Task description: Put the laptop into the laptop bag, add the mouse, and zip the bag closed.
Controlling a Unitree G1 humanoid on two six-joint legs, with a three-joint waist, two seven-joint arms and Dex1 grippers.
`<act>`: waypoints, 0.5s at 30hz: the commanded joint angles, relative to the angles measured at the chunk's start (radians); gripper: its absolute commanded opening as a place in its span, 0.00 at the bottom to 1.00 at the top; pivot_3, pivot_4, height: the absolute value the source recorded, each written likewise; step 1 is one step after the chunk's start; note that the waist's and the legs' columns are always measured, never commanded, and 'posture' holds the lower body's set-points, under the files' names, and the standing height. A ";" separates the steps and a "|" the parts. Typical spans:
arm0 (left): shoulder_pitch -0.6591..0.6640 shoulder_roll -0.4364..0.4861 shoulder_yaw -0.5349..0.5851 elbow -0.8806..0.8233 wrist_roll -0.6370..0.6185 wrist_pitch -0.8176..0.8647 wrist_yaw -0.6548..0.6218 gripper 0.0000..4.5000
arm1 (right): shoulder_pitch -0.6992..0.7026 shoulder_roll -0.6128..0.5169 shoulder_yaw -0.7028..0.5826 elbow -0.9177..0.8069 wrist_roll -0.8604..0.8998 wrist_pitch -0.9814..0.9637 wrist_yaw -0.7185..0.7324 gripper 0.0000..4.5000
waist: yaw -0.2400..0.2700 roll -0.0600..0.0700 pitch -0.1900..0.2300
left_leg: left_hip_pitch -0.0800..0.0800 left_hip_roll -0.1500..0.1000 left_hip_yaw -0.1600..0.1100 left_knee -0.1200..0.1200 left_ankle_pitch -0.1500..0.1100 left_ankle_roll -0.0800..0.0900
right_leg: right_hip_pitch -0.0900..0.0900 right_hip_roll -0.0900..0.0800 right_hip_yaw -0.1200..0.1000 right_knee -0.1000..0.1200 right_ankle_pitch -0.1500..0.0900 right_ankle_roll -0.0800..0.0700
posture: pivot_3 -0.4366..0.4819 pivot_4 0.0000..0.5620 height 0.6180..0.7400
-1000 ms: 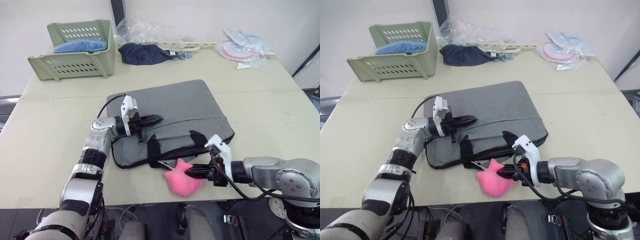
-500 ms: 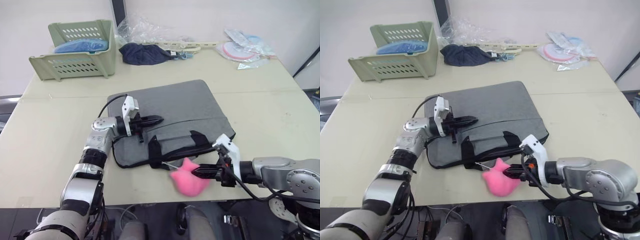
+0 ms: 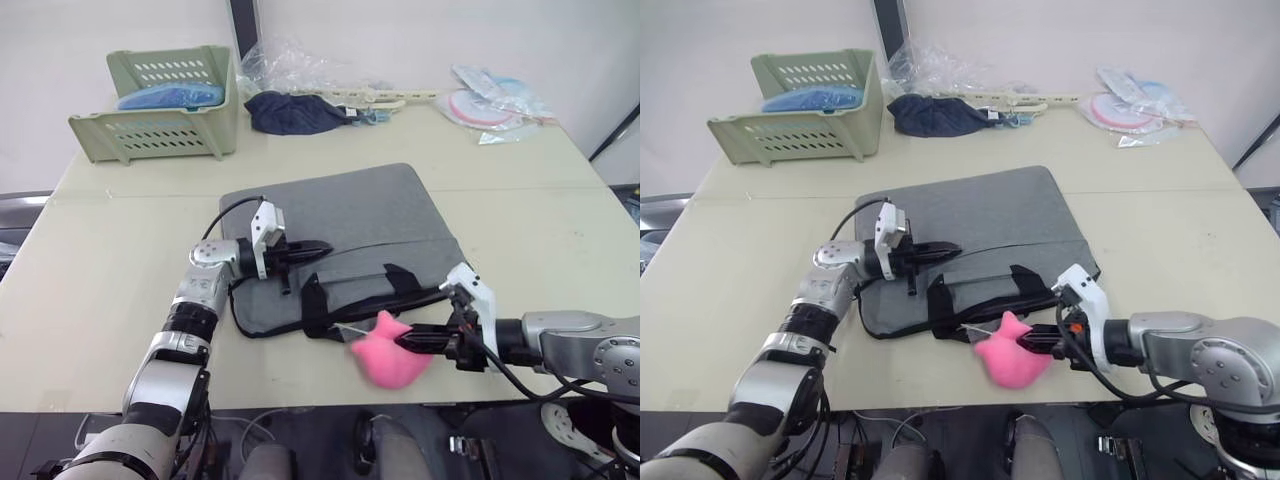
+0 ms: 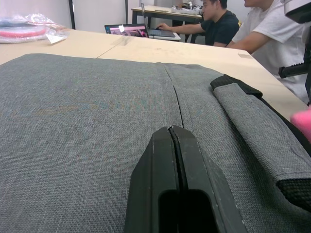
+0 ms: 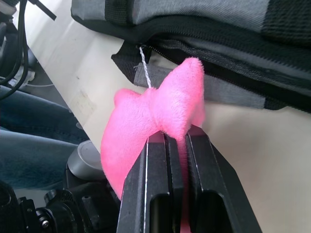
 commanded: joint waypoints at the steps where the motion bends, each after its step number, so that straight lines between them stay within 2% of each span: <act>1: 0.094 0.003 -0.054 0.098 0.069 0.029 -0.013 0.00 | 0.023 -0.064 -0.070 -0.019 0.026 0.001 0.011 0.02 | 0.000 0.001 -0.001 | 0.000 0.000 0.000 0.000 0.000 0.000 | 0.000 0.000 0.000 0.000 0.000 0.000 | 0.48 0.27 1.00; 15: 0.091 0.007 -0.060 0.122 0.074 0.019 -0.013 0.00 | 0.106 -0.226 -0.129 0.049 -0.014 -0.073 0.082 0.02 | 0.001 0.005 -0.007 | 0.002 0.000 -0.001 0.000 -0.001 0.001 | 0.003 0.000 0.000 -0.002 0.000 0.000 | 0.48 0.27 1.00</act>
